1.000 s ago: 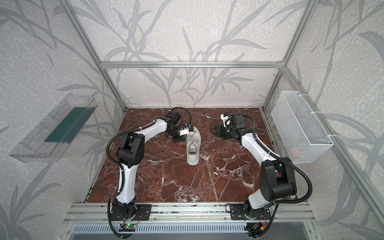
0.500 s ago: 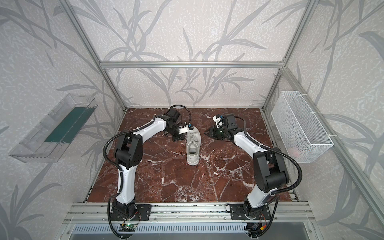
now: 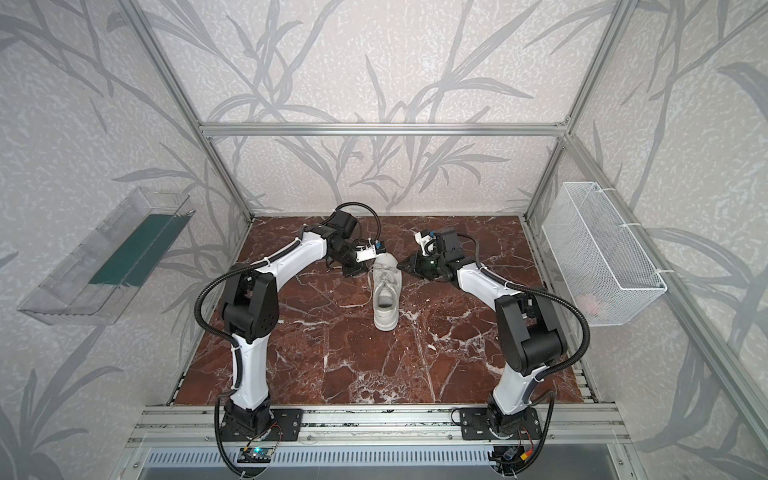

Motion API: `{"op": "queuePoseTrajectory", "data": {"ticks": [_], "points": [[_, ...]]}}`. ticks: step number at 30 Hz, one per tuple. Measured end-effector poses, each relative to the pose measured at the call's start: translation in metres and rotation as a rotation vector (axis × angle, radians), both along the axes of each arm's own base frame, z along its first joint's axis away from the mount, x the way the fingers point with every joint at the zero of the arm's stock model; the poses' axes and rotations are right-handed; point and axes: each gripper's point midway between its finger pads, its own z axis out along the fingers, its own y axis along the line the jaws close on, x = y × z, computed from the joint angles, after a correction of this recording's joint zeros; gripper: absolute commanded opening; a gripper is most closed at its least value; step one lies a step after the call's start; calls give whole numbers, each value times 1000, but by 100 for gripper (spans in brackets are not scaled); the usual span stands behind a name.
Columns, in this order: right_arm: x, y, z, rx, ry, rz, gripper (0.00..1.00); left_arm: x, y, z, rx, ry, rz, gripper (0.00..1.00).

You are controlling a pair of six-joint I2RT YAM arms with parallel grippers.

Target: Tie the shoes

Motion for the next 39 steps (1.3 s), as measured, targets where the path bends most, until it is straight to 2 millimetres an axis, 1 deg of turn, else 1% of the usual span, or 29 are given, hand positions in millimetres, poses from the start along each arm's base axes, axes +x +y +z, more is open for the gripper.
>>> {"op": "queuePoseTrajectory", "data": {"ticks": [1, 5, 9, 21, 25, 31, 34, 39], "points": [[1, 0, -2, 2, 6, -2, 24, 0, 0, 0, 1, 0, 0, 0], [2, 1, -10, 1, 34, -6, 36, 0, 1, 0, 5, -1, 3, 0], [5, 3, -16, -2, 50, -5, 41, 2, 5, -1, 14, -4, 11, 0], [17, 15, -29, 19, 106, 0, 41, 5, 10, -2, 24, -10, 17, 0], [22, 22, -30, 26, 111, 9, 43, 3, 11, -5, 27, -1, 19, 0], [26, 26, -33, 32, 122, 9, 43, 2, 12, -7, 30, 3, 20, 0], [31, 29, -34, 38, 124, 10, 43, 1, 12, -3, 26, -5, 19, 0], [43, 33, -36, 48, 117, 9, 41, 3, 11, 10, 15, -42, 10, 0]]}}
